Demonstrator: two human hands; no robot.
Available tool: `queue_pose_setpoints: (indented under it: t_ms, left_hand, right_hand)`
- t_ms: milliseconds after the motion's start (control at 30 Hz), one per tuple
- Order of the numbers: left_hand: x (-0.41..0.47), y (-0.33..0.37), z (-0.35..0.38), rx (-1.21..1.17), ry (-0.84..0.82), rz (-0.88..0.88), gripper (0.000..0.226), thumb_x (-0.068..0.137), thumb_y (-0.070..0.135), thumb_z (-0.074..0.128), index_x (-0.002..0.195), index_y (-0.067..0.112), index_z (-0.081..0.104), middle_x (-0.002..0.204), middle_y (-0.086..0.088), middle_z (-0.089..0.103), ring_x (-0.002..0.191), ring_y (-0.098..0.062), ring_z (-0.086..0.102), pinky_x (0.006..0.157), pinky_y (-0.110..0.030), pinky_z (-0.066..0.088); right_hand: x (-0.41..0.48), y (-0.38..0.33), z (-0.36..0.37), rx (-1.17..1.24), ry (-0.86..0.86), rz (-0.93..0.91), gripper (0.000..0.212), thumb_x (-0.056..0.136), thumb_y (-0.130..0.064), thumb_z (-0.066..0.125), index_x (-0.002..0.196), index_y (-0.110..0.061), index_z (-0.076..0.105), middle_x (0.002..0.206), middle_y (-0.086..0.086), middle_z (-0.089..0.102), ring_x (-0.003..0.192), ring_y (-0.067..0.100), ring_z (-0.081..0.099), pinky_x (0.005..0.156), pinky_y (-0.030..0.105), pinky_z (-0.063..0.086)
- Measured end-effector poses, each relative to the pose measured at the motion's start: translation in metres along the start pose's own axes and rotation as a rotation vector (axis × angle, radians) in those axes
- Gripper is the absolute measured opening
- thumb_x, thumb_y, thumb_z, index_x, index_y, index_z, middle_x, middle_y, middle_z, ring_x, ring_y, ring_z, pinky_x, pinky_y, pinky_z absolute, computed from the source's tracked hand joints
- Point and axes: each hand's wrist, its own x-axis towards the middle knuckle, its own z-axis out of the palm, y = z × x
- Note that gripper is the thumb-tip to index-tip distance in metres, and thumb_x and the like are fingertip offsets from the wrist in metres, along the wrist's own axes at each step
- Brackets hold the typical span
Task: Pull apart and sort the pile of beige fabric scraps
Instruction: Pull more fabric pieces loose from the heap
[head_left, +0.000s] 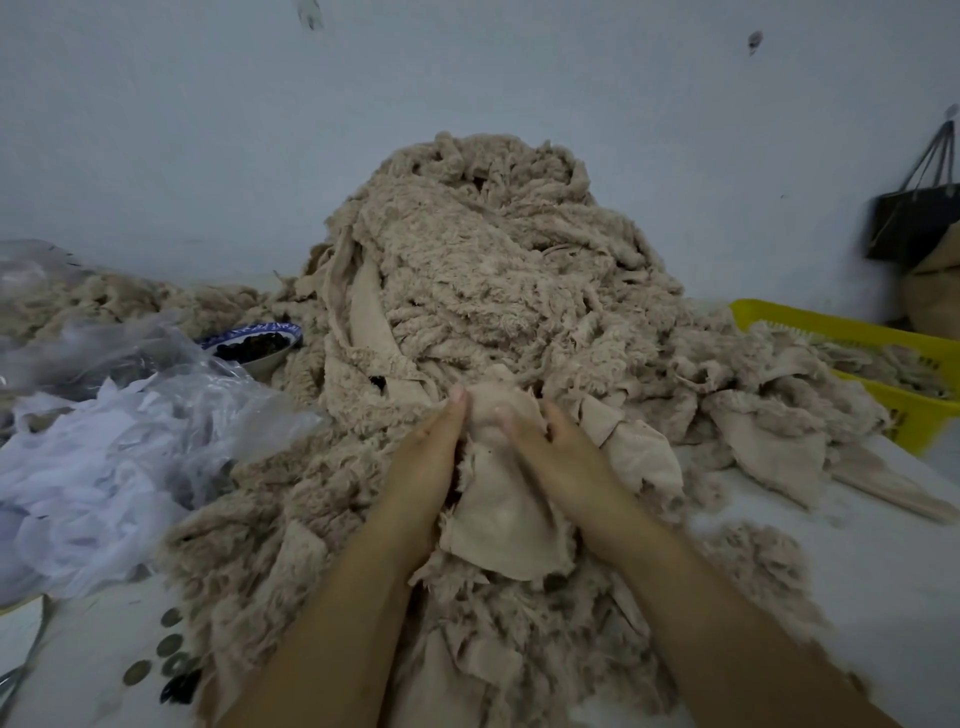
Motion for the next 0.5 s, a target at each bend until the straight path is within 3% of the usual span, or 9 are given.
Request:
queue_pose_setpoints:
  t_ms: [67, 167, 267, 333, 367, 433, 500]
  left_hand:
    - [0.000, -0.001, 0.001, 0.045, -0.007, -0.006, 0.044, 0.084, 0.072, 0.051, 0.101, 0.040, 0.076, 0.098, 0.017, 0.076, 0.090, 0.002, 0.071, 0.067, -0.014, 0.055]
    - [-0.001, -0.001, 0.004, 0.180, -0.111, 0.051, 0.043, 0.077, 0.084, 0.041, 0.093, 0.057, 0.071, 0.091, 0.035, 0.069, 0.088, 0.018, 0.063, 0.074, -0.013, 0.050]
    - [-0.003, 0.001, 0.006, 0.280, -0.190, 0.063, 0.050, 0.075, 0.076, 0.054, 0.101, 0.037, 0.069, 0.091, 0.027, 0.072, 0.080, 0.011, 0.067, 0.066, -0.007, 0.049]
    - [-0.001, -0.004, 0.006, 0.324, -0.186, 0.066, 0.045, 0.085, 0.060, 0.061, 0.095, 0.017, 0.071, 0.082, 0.005, 0.075, 0.070, -0.005, 0.067, 0.062, -0.016, 0.048]
    - [0.000, -0.005, 0.007, 0.324, -0.156, 0.081, 0.038, 0.090, 0.054, 0.060, 0.085, 0.017, 0.072, 0.072, 0.005, 0.071, 0.063, -0.004, 0.064, 0.058, -0.015, 0.045]
    - [0.000, -0.006, 0.010, 0.331, -0.061, 0.113, 0.043, 0.098, 0.050, 0.052, 0.062, 0.031, 0.068, 0.056, 0.017, 0.063, 0.050, 0.006, 0.056, 0.047, -0.009, 0.038]
    - [0.003, -0.005, 0.006, 0.208, 0.039, 0.119, 0.051, 0.104, 0.046, 0.043, 0.060, 0.028, 0.061, 0.047, 0.013, 0.054, 0.043, -0.003, 0.049, 0.045, -0.018, 0.037]
  right_hand:
    - [0.003, 0.003, 0.002, -0.166, 0.100, -0.033, 0.031, 0.093, -0.058, 0.055, 0.091, -0.026, 0.057, 0.090, -0.006, 0.065, 0.081, 0.010, 0.064, 0.075, 0.034, 0.052]
    - [0.003, 0.004, -0.004, -0.032, 0.197, -0.058, 0.029, 0.098, -0.050, 0.051, 0.085, -0.024, 0.055, 0.079, -0.007, 0.060, 0.076, 0.012, 0.060, 0.071, 0.037, 0.049]
    - [0.006, 0.004, -0.011, 0.065, 0.269, -0.070, 0.019, 0.098, -0.049, 0.050, 0.095, -0.034, 0.061, 0.093, -0.008, 0.071, 0.092, 0.014, 0.068, 0.084, 0.043, 0.056]
    - [0.007, 0.004, -0.013, 0.115, 0.288, -0.070, 0.022, 0.099, -0.049, 0.050, 0.104, -0.031, 0.062, 0.102, -0.006, 0.070, 0.101, 0.020, 0.067, 0.089, 0.048, 0.056]
    - [0.007, 0.003, -0.012, 0.141, 0.301, -0.059, 0.026, 0.100, -0.049, 0.049, 0.110, -0.028, 0.061, 0.108, -0.003, 0.069, 0.107, 0.022, 0.066, 0.091, 0.048, 0.055]
    - [0.010, 0.000, -0.013, 0.211, 0.360, -0.048, 0.024, 0.101, -0.046, 0.048, 0.112, -0.029, 0.061, 0.118, -0.001, 0.066, 0.111, 0.020, 0.063, 0.089, 0.038, 0.054]
    - [0.012, -0.004, -0.019, 0.301, 0.459, -0.042, 0.025, 0.103, -0.044, 0.047, 0.117, -0.029, 0.060, 0.123, -0.002, 0.064, 0.109, 0.012, 0.061, 0.085, 0.026, 0.051]
